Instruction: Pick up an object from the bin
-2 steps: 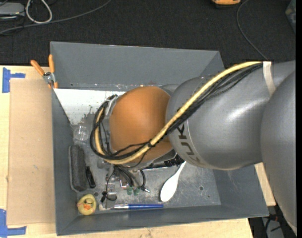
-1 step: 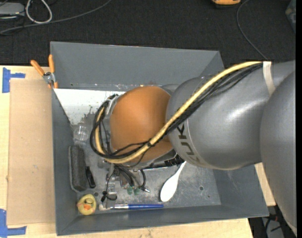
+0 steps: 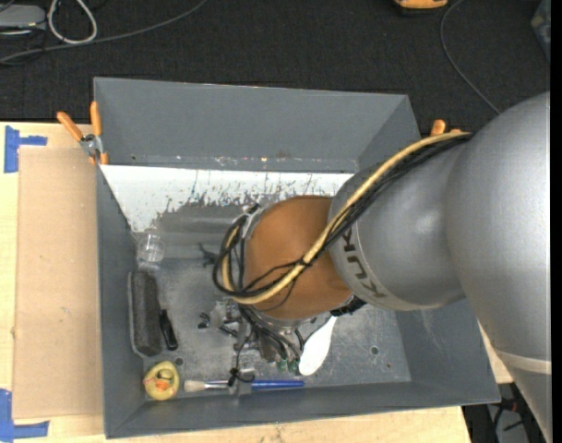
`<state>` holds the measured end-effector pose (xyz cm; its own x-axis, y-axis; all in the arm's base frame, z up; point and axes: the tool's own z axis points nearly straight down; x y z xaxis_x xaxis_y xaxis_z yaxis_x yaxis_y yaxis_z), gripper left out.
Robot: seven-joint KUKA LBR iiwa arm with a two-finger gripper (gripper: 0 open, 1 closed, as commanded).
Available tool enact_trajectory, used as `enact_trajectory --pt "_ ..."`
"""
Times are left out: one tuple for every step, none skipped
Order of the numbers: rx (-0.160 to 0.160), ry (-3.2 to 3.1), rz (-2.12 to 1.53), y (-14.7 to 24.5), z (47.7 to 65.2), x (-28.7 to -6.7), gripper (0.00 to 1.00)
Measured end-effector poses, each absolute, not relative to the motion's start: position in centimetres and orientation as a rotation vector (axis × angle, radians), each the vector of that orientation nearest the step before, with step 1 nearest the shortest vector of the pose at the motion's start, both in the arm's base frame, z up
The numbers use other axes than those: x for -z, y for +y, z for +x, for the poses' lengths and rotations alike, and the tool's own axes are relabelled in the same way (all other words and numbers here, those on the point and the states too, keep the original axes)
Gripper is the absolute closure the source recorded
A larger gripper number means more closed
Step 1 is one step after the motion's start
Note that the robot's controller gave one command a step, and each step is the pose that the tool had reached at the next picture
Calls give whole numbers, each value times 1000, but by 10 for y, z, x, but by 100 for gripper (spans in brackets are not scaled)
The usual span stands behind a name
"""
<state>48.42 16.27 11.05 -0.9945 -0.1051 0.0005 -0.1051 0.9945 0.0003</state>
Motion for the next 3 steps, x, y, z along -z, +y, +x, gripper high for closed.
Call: enact_trajectory --pt "5 -3136 171 133 481 -122 0" --pt "-2 -3135 85 92 519 -98 0" --pt "8 -3142 -24 88 525 -73 0"
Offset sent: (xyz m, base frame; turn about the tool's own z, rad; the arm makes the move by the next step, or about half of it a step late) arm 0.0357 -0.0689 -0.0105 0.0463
